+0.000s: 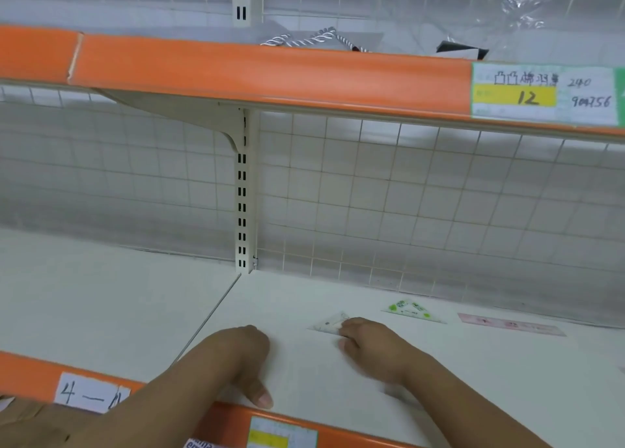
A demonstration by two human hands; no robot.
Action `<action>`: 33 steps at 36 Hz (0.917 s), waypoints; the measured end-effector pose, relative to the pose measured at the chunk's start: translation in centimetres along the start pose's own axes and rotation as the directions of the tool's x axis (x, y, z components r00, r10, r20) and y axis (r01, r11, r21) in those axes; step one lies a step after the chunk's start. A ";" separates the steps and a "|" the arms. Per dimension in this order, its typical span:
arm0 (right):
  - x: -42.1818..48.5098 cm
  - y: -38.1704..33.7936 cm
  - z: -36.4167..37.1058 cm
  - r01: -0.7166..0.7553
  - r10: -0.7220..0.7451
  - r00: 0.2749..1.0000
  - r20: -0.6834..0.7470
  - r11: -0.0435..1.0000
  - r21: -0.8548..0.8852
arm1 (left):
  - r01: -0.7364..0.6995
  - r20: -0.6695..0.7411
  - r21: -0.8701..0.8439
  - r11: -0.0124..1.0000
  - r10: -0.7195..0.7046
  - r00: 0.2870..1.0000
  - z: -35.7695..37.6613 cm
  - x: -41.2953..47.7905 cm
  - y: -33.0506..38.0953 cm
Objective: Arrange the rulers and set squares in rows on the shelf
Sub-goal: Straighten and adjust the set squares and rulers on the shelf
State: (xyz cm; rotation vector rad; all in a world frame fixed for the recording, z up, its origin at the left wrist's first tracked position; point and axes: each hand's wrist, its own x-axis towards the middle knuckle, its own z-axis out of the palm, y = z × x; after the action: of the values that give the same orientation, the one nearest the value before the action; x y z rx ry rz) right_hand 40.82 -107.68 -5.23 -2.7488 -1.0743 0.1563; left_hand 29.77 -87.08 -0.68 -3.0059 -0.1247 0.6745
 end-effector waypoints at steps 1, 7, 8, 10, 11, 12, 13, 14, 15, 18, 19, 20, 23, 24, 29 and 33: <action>0.2 0.2 -0.2 -0.015 0.015 1.000 0.001 1.000 0.008 | 0.000 0.002 -0.003 1.000 0.000 1.000 0.0 0.1 0.0; 1.8 1.1 -1.4 -0.128 0.128 0.992 0.004 0.990 0.059 | 0.007 0.018 -0.010 1.000 -0.006 1.000 -0.1 0.1 0.1; 2.0 1.2 -1.5 -0.143 0.143 0.990 0.003 0.987 0.067 | 0.008 0.015 -0.011 1.000 -0.008 1.000 -0.1 0.1 0.2; 2.4 1.4 -1.7 -0.167 0.167 0.986 0.004 0.982 0.084 | 0.013 0.015 -0.013 1.000 -0.013 1.000 -0.1 0.1 0.2; 2.5 1.4 -1.7 -0.170 0.170 0.985 0.003 0.981 0.090 | 0.014 0.014 -0.013 1.000 -0.013 1.000 -0.2 0.2 0.2; 2.6 1.5 -1.8 -0.171 0.172 0.985 0.001 0.981 0.095 | 0.017 0.015 -0.013 1.000 -0.017 1.000 -0.1 0.2 0.2; 2.8 1.5 -1.9 -0.166 0.167 0.986 -0.005 0.981 0.101 | 0.021 0.016 -0.013 1.000 -0.021 1.000 -0.1 0.2 0.2; 2.9 1.6 -1.9 -0.162 0.164 0.986 -0.009 0.980 0.112 | 0.024 0.017 -0.011 1.000 -0.024 1.000 -0.2 0.1 0.3; 3.0 1.6 -2.0 -0.159 0.162 0.987 -0.012 0.979 0.124 | 0.024 0.018 -0.009 1.000 -0.024 1.000 -0.2 0.1 0.3; 3.2 1.7 -2.2 -0.159 0.162 0.987 -0.007 0.975 0.159 | 0.030 0.021 -0.007 1.000 -0.029 0.999 -0.2 0.0 0.3; 3.3 1.7 -2.3 -0.160 0.164 0.986 -0.010 0.971 0.177 | 0.031 0.020 -0.007 0.999 -0.031 0.999 -0.2 0.0 0.3; 3.3 1.8 -2.3 -0.161 0.168 0.986 -0.015 0.967 0.196 | 0.031 0.019 -0.006 0.999 -0.031 0.999 -0.2 0.0 0.3; 3.1 1.8 -2.5 -0.163 0.171 0.985 -0.020 0.963 0.216 | 0.030 0.016 0.001 1.000 -0.030 0.999 -0.3 -0.1 0.4; 3.0 1.7 -2.5 -0.161 0.168 0.986 -0.015 0.962 0.221 | 0.029 0.016 0.001 1.000 -0.029 0.999 -0.3 -0.1 0.4; 2.2 0.8 -3.4 -0.134 0.182 0.976 -0.120 0.936 0.327 | 0.023 0.022 -0.008 1.000 -0.023 0.999 -0.5 -0.2 0.3; 0.4 0.5 -4.7 -0.163 0.206 0.972 -0.109 0.935 0.315 | 0.019 0.028 0.010 1.000 -0.019 0.999 -0.6 -0.2 0.3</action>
State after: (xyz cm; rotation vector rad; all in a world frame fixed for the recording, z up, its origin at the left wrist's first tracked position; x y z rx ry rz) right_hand 42.22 -108.40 -0.71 -2.5325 -0.6882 0.1387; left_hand 29.88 -87.46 -0.11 -2.9829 -0.1503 0.7141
